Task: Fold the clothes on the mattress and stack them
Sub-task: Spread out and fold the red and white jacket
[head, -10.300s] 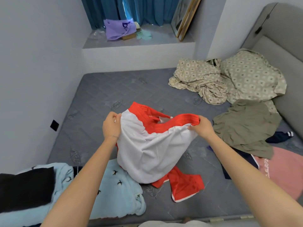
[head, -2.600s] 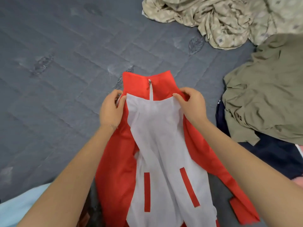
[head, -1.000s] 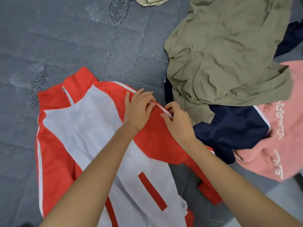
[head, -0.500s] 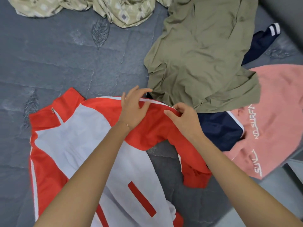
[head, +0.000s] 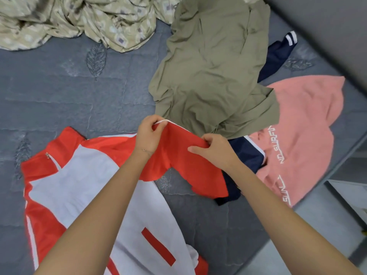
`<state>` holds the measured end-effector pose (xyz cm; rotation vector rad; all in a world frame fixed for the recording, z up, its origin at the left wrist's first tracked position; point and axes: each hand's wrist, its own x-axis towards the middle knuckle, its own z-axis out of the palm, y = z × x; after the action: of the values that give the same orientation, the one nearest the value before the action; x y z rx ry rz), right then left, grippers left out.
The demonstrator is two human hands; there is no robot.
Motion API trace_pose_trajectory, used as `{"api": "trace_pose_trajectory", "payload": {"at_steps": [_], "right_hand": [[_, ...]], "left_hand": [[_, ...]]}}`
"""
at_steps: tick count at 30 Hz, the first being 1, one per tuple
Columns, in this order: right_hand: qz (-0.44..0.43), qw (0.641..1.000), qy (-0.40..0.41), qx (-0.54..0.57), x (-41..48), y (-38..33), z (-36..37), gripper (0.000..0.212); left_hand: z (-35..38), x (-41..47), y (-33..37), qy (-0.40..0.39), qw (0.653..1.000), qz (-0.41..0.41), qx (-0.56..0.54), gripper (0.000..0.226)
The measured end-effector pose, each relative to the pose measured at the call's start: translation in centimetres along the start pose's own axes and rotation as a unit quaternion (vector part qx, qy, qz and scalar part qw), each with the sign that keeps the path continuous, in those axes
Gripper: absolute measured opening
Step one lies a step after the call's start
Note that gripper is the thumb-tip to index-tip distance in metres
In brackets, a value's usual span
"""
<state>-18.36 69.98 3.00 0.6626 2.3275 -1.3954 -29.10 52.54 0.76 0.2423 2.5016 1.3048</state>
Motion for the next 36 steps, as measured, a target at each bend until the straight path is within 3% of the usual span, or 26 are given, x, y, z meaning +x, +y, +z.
{"api": "trace_pose_trajectory", "payload": {"at_steps": [3, 7, 10, 13, 16, 18, 22, 25, 30, 36], "right_hand": [[0.023, 0.996, -0.025, 0.083, -0.2, 0.1, -2.3, 0.044], [0.031, 0.974, -0.075, 0.214, -0.2, -0.4, -5.1, 0.022], [0.024, 0.978, -0.083, 0.191, -0.2, -0.3, -6.9, 0.014], [0.001, 0.985, -0.019, 0.17, -0.4, 0.3, -8.8, 0.016], [-0.036, 0.99, 0.059, 0.12, -0.8, 1.2, -10.2, 0.018], [-0.058, 0.989, 0.084, 0.102, -1.1, 1.5, -10.7, 0.019], [-0.08, 0.992, 0.085, 0.038, -1.9, 2.0, -11.0, 0.025], [-0.082, 0.993, 0.085, -0.016, -2.4, 2.7, -11.4, 0.033], [-0.034, 0.993, 0.111, -0.03, -2.9, 4.6, -12.6, 0.033], [0.02, 0.986, 0.165, -0.032, -3.4, 7.2, -14.3, 0.035]], "left_hand": [[1.0, 0.5, 0.2, 0.006, 1.0, -0.004, 0.027, 0.012], [2.8, 0.9, 1.0, 0.021, 0.999, -0.022, 0.043, 0.013], [2.8, 1.1, 1.2, 0.03, 0.998, -0.044, 0.038, 0.014], [2.3, 1.3, 1.2, 0.027, 0.996, -0.071, 0.05, 0.013], [2.6, 1.1, 2.1, -0.027, 0.994, -0.055, 0.093, 0.008], [3.3, 0.8, 3.7, -0.095, 0.991, -0.005, 0.099, 0.017], [6.2, -0.1, 8.1, -0.246, 0.967, 0.054, 0.046, 0.008], [8.0, -0.4, 10.3, -0.283, 0.956, 0.054, 0.052, 0.024], [8.7, -0.8, 11.2, -0.202, 0.978, 0.042, -0.044, 0.026], [10.3, -1.1, 10.6, -0.142, 0.988, 0.005, -0.054, 0.019]]}}
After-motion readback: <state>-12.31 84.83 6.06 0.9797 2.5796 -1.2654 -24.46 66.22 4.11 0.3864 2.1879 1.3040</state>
